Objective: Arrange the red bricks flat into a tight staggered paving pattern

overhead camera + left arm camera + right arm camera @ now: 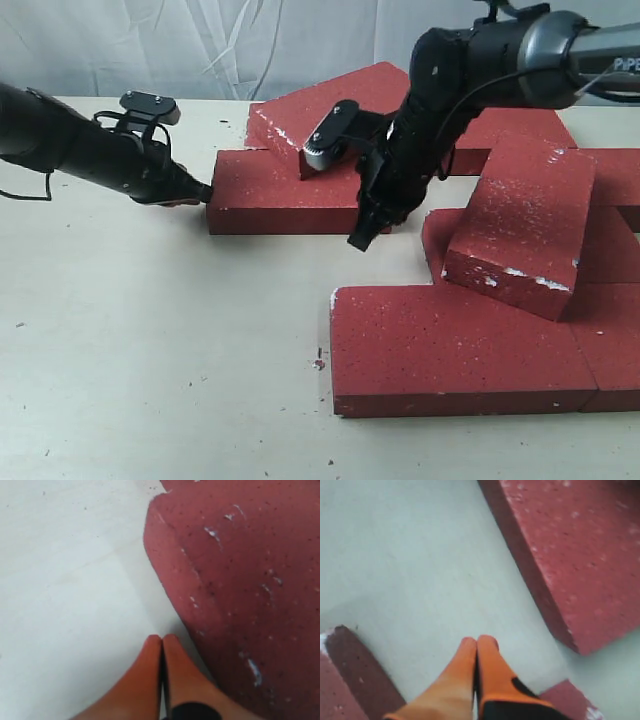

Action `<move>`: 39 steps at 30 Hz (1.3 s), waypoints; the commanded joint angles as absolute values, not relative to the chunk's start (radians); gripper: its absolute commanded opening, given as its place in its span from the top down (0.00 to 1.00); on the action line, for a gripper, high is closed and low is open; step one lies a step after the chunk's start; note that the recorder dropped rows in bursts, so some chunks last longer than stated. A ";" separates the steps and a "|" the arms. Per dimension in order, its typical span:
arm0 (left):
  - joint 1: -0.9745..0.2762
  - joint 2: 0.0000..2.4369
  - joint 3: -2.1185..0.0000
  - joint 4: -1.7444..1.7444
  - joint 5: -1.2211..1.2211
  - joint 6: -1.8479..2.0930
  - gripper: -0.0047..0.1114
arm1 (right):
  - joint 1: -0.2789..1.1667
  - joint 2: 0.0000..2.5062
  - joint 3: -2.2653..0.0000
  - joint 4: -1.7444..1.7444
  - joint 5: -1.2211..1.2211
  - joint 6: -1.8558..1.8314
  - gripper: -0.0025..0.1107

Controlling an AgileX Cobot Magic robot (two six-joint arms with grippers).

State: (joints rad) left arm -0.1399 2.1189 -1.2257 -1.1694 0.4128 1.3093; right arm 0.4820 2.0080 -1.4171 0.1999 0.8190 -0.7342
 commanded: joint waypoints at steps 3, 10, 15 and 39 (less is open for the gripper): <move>-0.171 2.154 -1.249 -1.188 0.431 1.306 0.96 | 0.381 1.944 -1.395 0.169 0.821 -0.659 0.98; -0.214 2.178 -1.278 -1.199 0.426 1.309 0.96 | 0.276 1.937 -1.381 0.224 0.756 -0.625 0.98; -0.245 2.178 -1.282 -1.199 0.407 1.311 0.96 | 0.271 1.937 -1.381 0.270 0.737 -0.632 0.98; -0.253 2.224 -1.299 -1.315 0.478 1.381 0.96 | 0.317 1.937 -1.381 0.472 0.794 -0.863 0.98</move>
